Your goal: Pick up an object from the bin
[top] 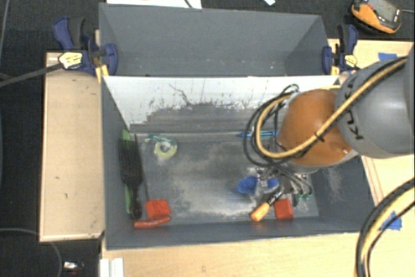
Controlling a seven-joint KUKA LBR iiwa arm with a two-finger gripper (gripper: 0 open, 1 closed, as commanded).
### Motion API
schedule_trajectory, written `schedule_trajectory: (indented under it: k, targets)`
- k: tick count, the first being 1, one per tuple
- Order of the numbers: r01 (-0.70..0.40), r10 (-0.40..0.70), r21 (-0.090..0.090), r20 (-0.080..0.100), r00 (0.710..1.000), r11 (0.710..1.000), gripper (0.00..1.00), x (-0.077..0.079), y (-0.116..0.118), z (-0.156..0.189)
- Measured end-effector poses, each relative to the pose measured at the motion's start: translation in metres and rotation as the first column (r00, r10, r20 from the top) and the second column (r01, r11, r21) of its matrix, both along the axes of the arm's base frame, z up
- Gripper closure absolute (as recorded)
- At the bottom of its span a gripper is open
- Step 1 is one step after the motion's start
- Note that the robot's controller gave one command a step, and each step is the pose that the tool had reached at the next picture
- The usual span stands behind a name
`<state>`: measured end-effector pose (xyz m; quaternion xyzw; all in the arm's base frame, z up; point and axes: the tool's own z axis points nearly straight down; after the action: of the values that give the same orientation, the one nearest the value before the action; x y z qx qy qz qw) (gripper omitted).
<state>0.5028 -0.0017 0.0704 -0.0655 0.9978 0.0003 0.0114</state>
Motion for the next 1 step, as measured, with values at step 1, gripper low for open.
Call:
schedule_trajectory:
  k: [1]
  targets:
    - [0.001,-0.001,0.000,0.000,1.000,1.000,1.00,-0.0004,0.0000,0.0173]
